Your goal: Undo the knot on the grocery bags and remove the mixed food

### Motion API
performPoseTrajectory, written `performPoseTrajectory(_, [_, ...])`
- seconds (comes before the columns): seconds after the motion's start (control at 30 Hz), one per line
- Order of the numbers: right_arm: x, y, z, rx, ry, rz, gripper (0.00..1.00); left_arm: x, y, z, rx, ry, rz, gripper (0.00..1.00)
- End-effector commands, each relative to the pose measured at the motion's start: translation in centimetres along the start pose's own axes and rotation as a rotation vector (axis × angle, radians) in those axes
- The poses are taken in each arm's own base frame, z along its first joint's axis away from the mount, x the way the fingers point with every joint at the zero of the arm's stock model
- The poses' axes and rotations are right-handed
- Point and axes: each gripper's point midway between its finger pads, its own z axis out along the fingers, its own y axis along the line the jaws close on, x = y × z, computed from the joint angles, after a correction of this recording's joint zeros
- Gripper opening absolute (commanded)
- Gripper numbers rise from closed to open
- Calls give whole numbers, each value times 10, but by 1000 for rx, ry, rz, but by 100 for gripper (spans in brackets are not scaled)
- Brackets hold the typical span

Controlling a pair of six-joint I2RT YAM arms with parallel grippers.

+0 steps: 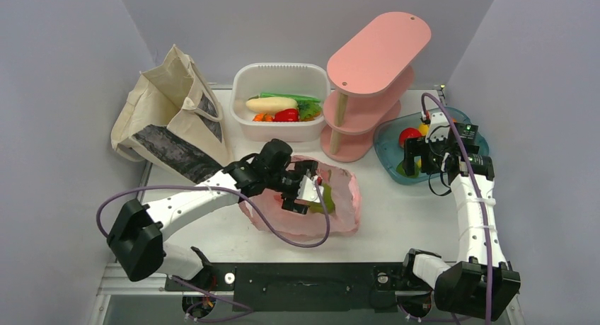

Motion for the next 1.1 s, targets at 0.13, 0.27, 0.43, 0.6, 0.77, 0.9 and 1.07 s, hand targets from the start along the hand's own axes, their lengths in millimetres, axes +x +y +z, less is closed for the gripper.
performPoseTrajectory(0.13, [-9,-2,-1,2,-30,10,89,9,7,29,29,1,25,85])
performPoseTrajectory(0.27, [-5,-3,-3,11,-28,2,89,22,12,41,14,30,16,86])
performPoseTrajectory(0.43, [-3,-1,-1,3,-20,12,89,22,30,54,-26,34,14,87])
performPoseTrajectory(0.6, [-2,-1,-1,4,-17,13,89,13,39,56,-37,28,21,87])
performPoseTrajectory(0.77, [2,-1,0,2,-11,13,89,19,28,66,0,42,16,93])
performPoseTrajectory(0.9, [2,-2,0,4,-5,9,89,31,13,79,71,65,-1,96])
performPoseTrajectory(1.07, [4,-4,0,10,9,2,89,57,-3,93,140,129,-35,94])
